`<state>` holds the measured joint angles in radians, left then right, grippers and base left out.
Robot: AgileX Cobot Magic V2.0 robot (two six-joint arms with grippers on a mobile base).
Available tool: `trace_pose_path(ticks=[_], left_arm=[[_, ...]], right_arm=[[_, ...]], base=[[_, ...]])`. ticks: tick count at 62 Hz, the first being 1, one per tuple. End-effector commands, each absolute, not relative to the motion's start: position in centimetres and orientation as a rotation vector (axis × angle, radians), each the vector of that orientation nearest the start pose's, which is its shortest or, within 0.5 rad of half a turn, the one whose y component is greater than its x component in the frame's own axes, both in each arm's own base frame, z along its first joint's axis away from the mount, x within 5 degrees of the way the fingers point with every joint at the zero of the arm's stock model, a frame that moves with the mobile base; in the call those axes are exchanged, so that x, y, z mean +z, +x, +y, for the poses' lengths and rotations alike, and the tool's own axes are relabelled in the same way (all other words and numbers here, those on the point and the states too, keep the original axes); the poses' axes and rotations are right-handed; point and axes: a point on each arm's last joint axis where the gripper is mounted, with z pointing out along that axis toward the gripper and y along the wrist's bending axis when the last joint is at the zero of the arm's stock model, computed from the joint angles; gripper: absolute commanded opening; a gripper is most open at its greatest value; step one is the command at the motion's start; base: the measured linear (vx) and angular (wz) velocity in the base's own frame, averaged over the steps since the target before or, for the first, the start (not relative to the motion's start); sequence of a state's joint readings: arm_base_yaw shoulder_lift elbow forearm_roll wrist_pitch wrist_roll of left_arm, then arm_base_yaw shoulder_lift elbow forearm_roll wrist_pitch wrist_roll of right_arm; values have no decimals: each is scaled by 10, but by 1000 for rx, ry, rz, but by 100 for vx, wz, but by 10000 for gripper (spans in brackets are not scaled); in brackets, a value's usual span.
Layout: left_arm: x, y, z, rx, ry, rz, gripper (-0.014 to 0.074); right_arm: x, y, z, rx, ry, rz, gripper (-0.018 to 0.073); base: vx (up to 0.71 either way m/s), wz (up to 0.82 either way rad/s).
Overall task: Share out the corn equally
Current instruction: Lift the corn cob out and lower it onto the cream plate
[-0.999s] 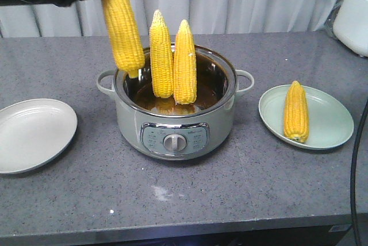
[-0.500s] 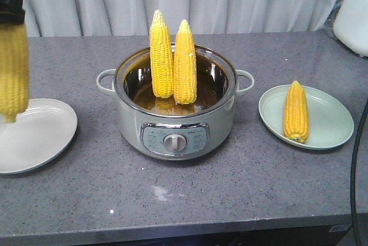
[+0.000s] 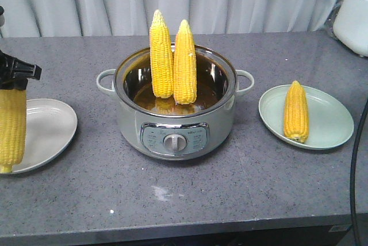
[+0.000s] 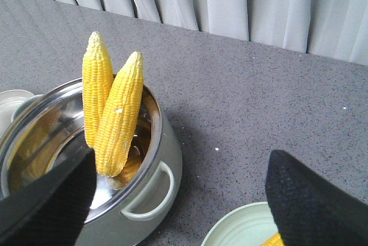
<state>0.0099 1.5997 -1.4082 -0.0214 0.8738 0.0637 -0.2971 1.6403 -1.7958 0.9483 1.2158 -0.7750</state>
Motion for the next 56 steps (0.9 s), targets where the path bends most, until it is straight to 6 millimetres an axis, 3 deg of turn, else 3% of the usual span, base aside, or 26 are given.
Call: trace_pose_path(ticks=[1,11,35,56], left_arm=[[339,353,2,-2,38,2450,-8],[330,359,2,-3,38,2472,-8],[330,360,2,9,47,2468,17],[330,360,2,8,45,2464,177]], right_arm=[[468,332,-28,637,-432,1953,578],[468,332,-28,638,-433,1953,578],[468,332,-28,635,-430,1951,578],[468,332,-28,637,-432,1953,578]], base=[[0,0],[0,0],[0,0],[0,0]])
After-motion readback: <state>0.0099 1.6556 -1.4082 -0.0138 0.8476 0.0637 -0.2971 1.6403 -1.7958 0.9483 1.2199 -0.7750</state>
